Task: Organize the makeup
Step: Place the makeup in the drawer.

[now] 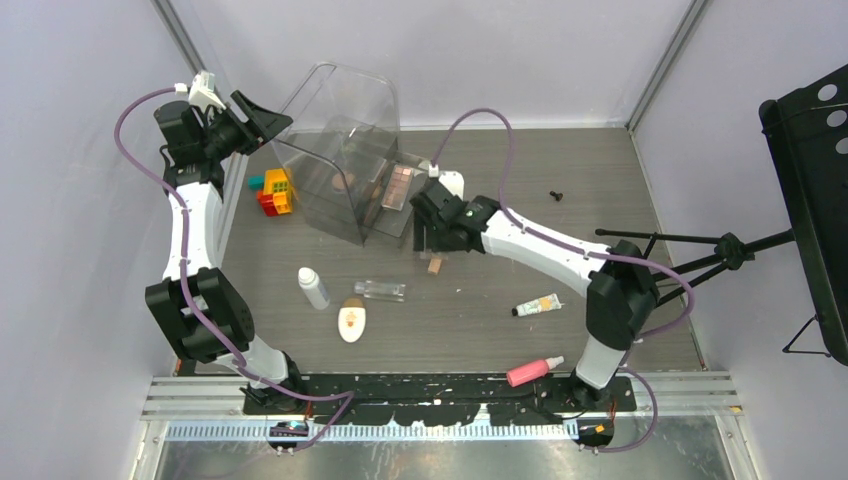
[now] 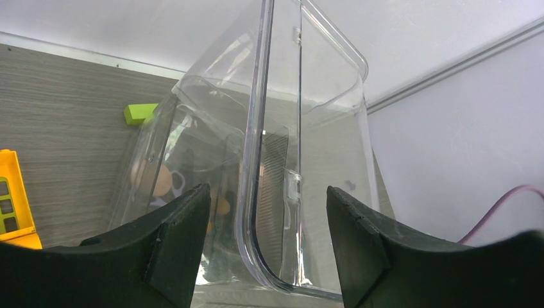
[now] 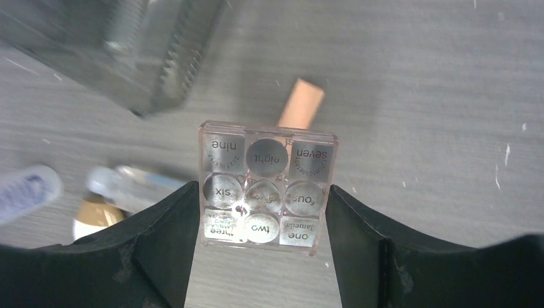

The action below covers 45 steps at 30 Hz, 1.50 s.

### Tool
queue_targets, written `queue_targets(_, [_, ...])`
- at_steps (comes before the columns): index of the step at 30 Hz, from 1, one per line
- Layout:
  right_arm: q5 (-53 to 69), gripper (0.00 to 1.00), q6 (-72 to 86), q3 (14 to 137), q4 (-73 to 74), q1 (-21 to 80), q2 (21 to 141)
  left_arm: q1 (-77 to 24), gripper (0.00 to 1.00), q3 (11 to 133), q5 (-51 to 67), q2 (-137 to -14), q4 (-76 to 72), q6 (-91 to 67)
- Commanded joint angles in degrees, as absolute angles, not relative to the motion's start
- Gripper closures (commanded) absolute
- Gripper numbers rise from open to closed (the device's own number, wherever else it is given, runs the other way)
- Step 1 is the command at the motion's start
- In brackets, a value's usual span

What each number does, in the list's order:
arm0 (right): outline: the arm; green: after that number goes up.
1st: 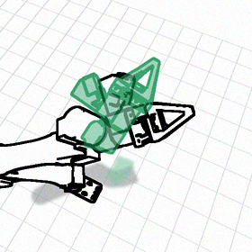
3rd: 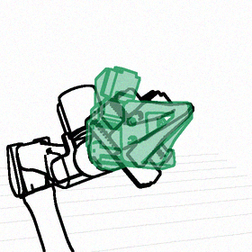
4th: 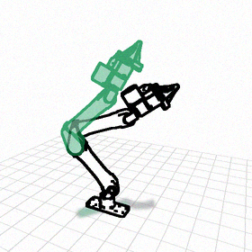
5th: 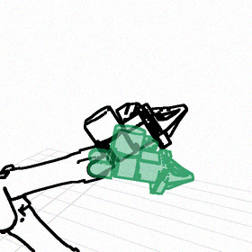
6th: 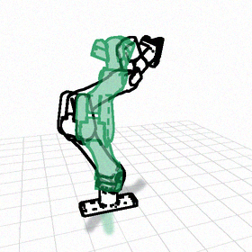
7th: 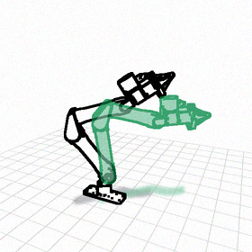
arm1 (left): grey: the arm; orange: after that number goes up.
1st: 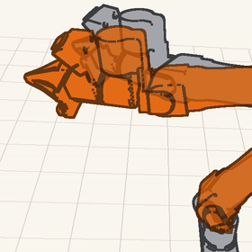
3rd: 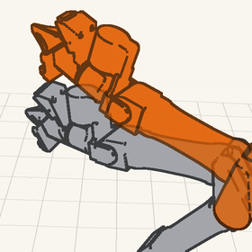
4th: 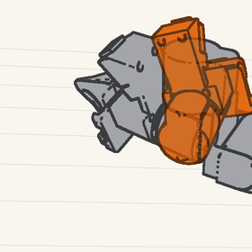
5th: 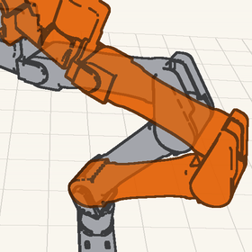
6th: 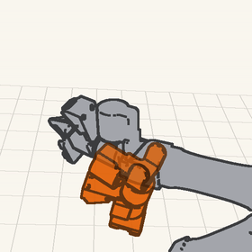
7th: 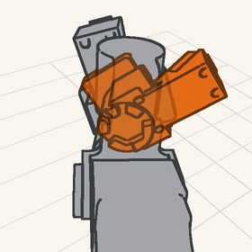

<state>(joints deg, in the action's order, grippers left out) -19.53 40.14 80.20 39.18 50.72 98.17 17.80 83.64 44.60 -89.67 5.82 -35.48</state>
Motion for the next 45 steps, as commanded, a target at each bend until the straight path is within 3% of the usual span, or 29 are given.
queue_targets(1, [-16.16, 0.51, 36.14, 91.38, 36.74, 48.27, 102.80, 18.20, 0.32, 84.16, 45.64, -88.60, 4.85, -34.67])
queue_targets(16, [-14.93, 0.54, 36.96, 117.41, 33.61, 45.79, 122.56, 18.39, 0.32, 84.20, 45.88, -88.47, 4.74, -35.06])
queue_targets(39, [-15.44, 0.53, 52.28, 118.04, 32.09, 46.58, 126.85, 18.81, 0.32, 83.54, 47.02, -88.68, 2.02, -37.57])
queue_targets(45, [-15.43, 0.48, 52.42, 116.93, 32.63, 47.63, 126.31, 19.07, 0.32, 83.50, 47.02, -88.76, 1.93, -37.62])
